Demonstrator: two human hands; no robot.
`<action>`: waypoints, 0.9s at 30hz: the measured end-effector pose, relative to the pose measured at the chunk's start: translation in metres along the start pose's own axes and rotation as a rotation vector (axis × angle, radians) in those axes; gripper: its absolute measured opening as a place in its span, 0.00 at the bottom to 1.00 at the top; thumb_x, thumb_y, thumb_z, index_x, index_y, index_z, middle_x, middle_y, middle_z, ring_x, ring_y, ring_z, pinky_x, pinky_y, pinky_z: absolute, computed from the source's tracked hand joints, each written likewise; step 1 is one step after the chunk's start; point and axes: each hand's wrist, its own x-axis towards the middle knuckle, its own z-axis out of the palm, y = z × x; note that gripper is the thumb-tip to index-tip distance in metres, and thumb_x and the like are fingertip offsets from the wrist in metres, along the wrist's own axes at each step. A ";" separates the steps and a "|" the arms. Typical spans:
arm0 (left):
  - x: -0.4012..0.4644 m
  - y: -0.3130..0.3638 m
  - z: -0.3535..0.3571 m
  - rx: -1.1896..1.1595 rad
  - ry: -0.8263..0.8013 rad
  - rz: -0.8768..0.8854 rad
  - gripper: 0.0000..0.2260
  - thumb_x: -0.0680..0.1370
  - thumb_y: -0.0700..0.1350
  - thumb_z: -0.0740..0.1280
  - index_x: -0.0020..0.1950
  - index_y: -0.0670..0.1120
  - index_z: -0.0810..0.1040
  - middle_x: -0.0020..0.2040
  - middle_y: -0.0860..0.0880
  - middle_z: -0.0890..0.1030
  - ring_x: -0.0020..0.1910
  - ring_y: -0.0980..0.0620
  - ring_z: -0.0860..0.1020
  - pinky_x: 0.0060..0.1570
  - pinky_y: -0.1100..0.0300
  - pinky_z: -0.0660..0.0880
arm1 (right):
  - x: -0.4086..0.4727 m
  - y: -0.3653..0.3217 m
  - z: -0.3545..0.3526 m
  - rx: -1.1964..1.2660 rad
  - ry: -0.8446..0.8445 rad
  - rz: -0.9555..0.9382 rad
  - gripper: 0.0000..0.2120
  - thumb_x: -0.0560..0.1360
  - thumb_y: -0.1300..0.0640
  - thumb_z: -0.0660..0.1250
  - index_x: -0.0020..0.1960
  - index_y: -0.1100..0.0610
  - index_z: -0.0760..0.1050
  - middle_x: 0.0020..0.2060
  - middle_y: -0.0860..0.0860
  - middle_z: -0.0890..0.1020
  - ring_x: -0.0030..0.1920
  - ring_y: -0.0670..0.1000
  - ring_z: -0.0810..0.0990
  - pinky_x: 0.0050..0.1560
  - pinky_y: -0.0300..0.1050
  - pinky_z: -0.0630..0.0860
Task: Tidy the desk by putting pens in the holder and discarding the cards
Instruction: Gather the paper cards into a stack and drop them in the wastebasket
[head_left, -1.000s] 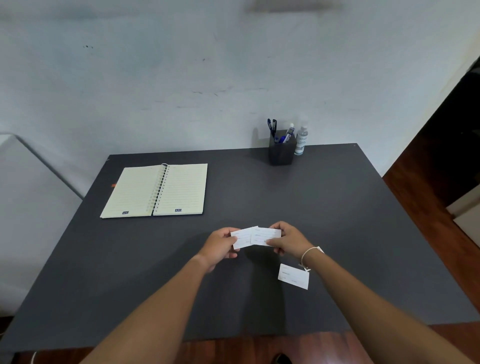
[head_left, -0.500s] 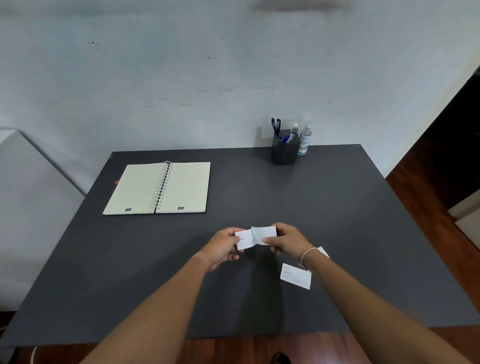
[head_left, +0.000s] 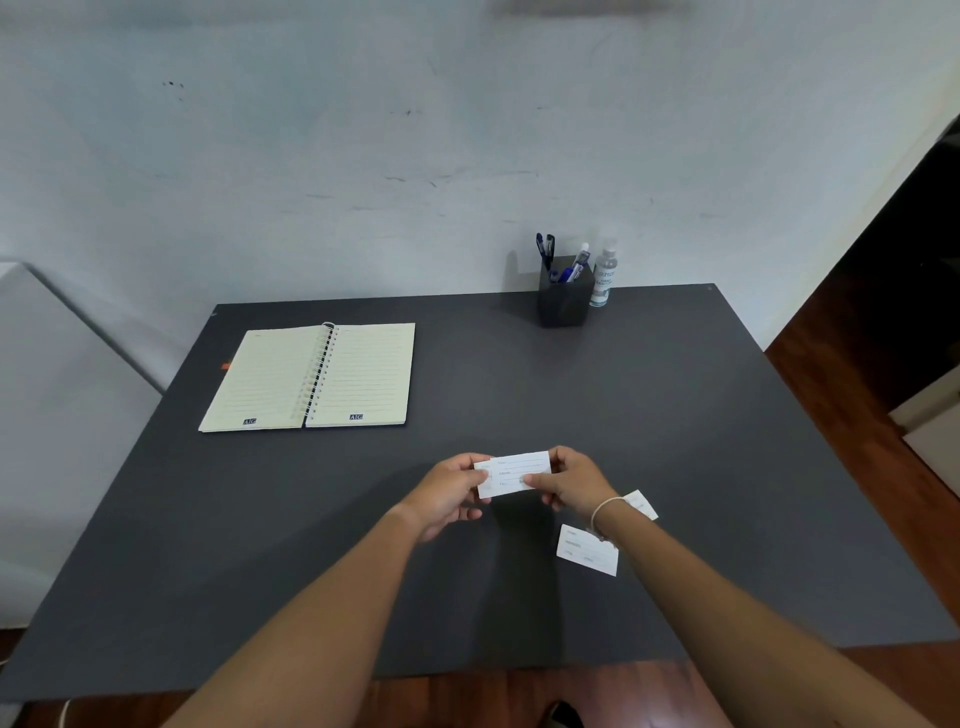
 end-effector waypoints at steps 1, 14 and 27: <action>0.000 0.000 -0.001 0.002 -0.005 0.003 0.09 0.80 0.39 0.58 0.54 0.48 0.76 0.41 0.50 0.78 0.36 0.55 0.74 0.36 0.62 0.72 | 0.001 0.000 0.001 -0.008 0.005 -0.004 0.08 0.72 0.62 0.70 0.46 0.56 0.71 0.42 0.54 0.80 0.29 0.48 0.73 0.26 0.35 0.70; 0.007 -0.007 -0.002 0.010 0.029 0.029 0.08 0.79 0.39 0.62 0.57 0.45 0.76 0.41 0.50 0.79 0.35 0.56 0.75 0.34 0.65 0.74 | 0.001 0.003 0.008 -0.112 0.050 -0.021 0.14 0.70 0.57 0.72 0.37 0.54 0.65 0.30 0.51 0.75 0.25 0.48 0.72 0.23 0.36 0.67; 0.016 -0.009 -0.005 0.014 0.023 0.062 0.10 0.79 0.35 0.59 0.58 0.43 0.75 0.45 0.48 0.78 0.37 0.54 0.75 0.32 0.67 0.77 | -0.023 0.053 -0.037 -0.683 0.136 -0.102 0.11 0.71 0.53 0.69 0.52 0.56 0.77 0.47 0.50 0.75 0.51 0.51 0.74 0.51 0.39 0.68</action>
